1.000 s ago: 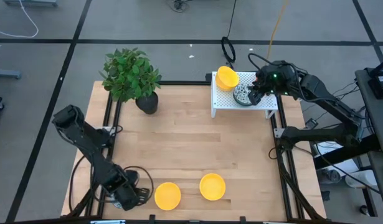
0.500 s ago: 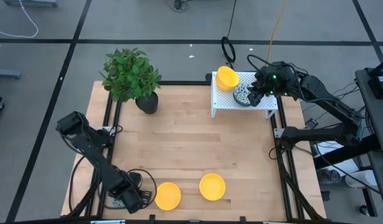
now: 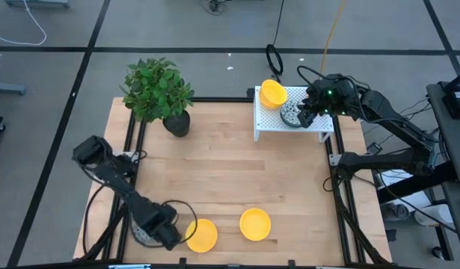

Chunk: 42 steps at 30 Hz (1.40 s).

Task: Pick & Place Mini bowls
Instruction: Stack the blue bowl on top of the blue bowls on the shelf

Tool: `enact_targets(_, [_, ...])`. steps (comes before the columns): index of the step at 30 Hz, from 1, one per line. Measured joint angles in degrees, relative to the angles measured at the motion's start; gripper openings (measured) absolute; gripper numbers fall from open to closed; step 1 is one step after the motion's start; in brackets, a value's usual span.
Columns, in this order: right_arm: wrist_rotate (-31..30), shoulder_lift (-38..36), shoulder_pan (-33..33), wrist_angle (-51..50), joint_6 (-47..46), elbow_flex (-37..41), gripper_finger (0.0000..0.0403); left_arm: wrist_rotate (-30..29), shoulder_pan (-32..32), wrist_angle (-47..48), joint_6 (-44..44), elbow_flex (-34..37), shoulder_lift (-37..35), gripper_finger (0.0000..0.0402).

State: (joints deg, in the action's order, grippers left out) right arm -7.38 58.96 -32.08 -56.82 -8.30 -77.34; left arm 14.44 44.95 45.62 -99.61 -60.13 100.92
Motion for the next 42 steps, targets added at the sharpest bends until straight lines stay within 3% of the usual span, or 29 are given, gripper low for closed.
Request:
enact_targets(4, [0.00,0.00,0.00,0.01,0.00,-0.01,0.0128,-0.93,-5.30,5.42,14.00,0.11,-0.34,0.0017])
enact_targets(9, [-0.01,-0.01,0.00,0.00,0.00,-0.02,0.0128,-7.52,-12.11,7.28,29.40,0.50,-0.36,0.0034])
enact_targets(14, [-0.02,-0.02,0.00,0.00,0.00,0.00,0.0128,-22.73,-20.66,4.50,44.88,-1.19,-0.27,0.0031])
enact_targets(19, [-0.02,-0.04,0.00,0.49,0.00,0.55,0.0128,-31.28,-28.75,-7.82,64.33,-2.81,0.09,0.0024])
enact_targets(25, [0.02,-0.04,0.00,3.72,-0.02,5.49,0.0128,-29.62,-36.07,-26.01,81.16,-4.14,2.60,0.0024])
enact_targets(35, [0.17,-0.04,2.15,8.66,0.89,13.71,0.0128,-29.40,-38.08,-19.63,103.31,-20.35,16.04,0.0024])
enact_targets(42, [0.15,-0.09,7.48,11.39,2.12,14.40,0.0128,-29.55,-38.20,-18.99,108.58,-28.07,21.44,0.0025])
